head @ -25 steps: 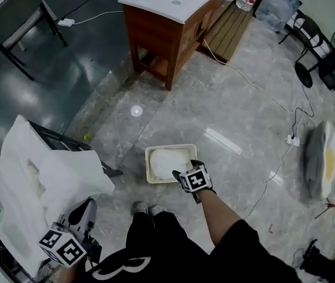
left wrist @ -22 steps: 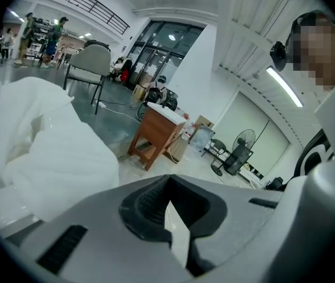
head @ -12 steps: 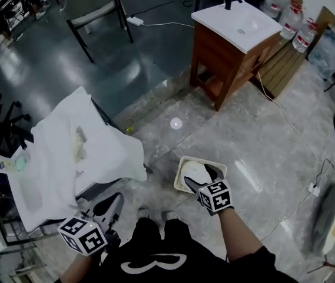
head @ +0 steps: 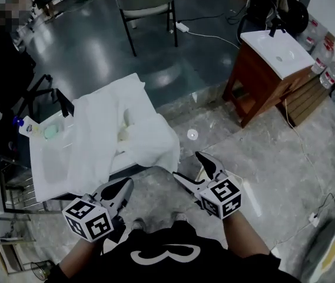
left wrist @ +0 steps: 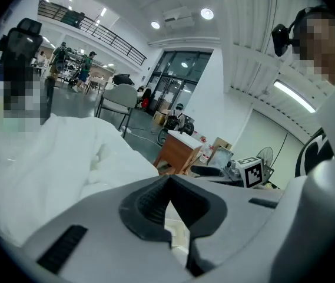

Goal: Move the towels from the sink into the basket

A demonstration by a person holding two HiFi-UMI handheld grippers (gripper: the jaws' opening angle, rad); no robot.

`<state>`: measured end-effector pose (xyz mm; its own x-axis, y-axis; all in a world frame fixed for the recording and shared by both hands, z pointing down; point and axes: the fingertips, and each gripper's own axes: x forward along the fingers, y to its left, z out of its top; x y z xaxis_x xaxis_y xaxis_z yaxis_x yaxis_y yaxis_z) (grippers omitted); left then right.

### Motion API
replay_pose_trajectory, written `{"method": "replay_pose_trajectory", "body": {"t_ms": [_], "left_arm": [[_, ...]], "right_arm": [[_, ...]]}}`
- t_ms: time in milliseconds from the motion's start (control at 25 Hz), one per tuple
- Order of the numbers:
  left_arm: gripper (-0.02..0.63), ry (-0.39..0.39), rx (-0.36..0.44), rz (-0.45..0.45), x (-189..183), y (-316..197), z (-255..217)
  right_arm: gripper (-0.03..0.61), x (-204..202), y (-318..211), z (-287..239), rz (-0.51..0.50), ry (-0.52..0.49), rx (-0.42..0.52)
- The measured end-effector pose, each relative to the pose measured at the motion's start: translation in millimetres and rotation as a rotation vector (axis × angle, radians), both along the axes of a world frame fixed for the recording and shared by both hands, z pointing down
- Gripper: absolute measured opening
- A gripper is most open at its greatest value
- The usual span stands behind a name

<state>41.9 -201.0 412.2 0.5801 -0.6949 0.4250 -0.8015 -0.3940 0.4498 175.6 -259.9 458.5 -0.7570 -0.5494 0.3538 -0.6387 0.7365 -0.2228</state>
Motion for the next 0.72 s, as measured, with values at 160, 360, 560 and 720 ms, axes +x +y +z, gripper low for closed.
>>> {"method": "replay_pose_trajectory", "body": {"t_ms": [160, 360, 560, 720], "left_arm": [[0.005, 0.003, 0.024, -0.054, -62.8, 15.6, -7.3], [0.005, 0.019, 0.059, -0.134, -149.9, 38.7, -21.6], [0.005, 0.033, 0.075, -0.208, -238.6, 66.5, -23.2], [0.005, 0.038, 0.081, -0.224, -284.6, 89.6, -23.1]], "right_arm": [[0.370, -81.8, 17.8, -23.8, -0.077, -0.012, 0.035], [0.370, -191.2, 47.7, -26.8, -0.204, 0.029, 0.037], [0.370, -285.8, 69.5, -3.1, -0.281, 0.106, 0.006], [0.370, -333.8, 78.6, 28.0, -0.279, 0.178, -0.045]]}}
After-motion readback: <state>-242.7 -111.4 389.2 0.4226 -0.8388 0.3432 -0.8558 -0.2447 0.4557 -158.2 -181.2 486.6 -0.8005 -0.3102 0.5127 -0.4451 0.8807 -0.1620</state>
